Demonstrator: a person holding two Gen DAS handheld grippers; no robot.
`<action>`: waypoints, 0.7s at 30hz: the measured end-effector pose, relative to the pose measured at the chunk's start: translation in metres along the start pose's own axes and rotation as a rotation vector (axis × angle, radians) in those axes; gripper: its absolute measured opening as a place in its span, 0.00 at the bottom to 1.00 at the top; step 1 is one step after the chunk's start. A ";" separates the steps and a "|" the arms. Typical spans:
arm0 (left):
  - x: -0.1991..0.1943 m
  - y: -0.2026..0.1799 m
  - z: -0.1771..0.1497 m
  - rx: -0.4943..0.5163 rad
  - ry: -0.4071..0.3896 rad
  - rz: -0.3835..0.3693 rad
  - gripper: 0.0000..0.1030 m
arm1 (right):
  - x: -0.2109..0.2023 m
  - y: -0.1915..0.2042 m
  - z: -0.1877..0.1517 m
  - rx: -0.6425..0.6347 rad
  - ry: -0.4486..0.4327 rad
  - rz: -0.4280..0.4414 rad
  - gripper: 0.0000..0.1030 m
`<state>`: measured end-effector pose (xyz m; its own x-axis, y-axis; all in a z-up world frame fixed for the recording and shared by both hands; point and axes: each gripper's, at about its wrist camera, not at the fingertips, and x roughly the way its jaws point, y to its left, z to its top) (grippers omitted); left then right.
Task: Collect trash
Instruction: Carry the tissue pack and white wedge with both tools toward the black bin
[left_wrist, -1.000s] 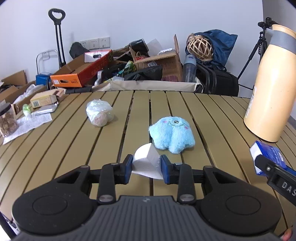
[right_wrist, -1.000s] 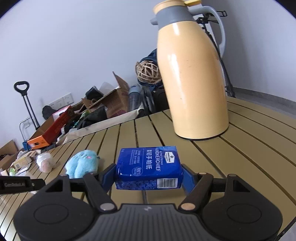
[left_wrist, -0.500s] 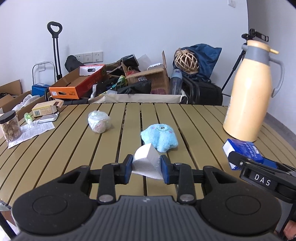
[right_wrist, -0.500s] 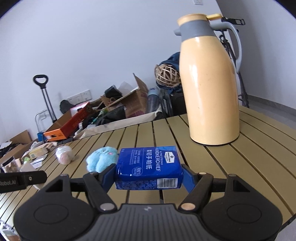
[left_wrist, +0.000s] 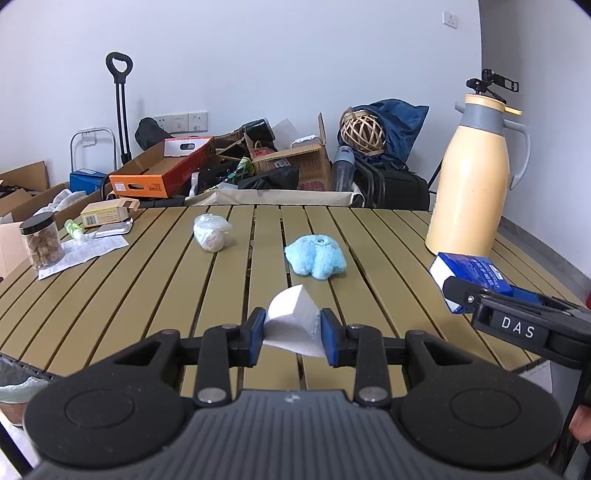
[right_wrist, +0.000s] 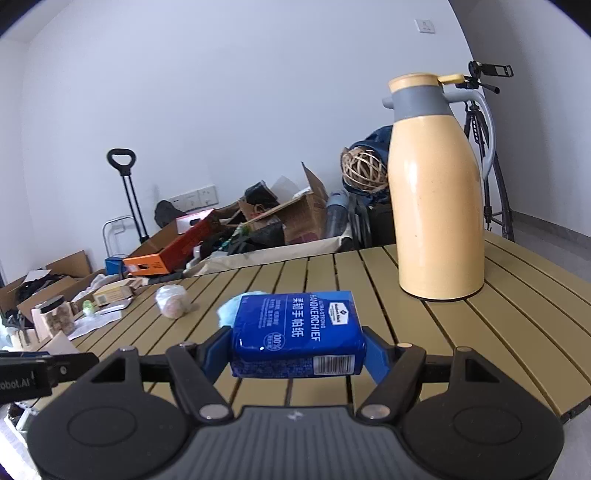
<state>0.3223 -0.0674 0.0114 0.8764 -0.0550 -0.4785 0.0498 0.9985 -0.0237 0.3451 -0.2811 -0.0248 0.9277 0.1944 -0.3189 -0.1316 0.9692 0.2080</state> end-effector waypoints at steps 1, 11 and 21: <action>-0.004 0.001 -0.003 0.001 -0.001 0.001 0.32 | -0.004 0.003 -0.002 -0.007 -0.001 0.003 0.70; -0.035 0.011 -0.033 0.003 0.013 0.009 0.32 | -0.043 0.031 -0.034 -0.086 0.008 0.043 0.70; -0.050 0.022 -0.072 0.012 0.073 0.027 0.32 | -0.066 0.047 -0.078 -0.160 0.099 0.049 0.70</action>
<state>0.2456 -0.0423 -0.0285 0.8403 -0.0276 -0.5415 0.0332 0.9994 0.0006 0.2502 -0.2372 -0.0657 0.8810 0.2480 -0.4029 -0.2370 0.9684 0.0779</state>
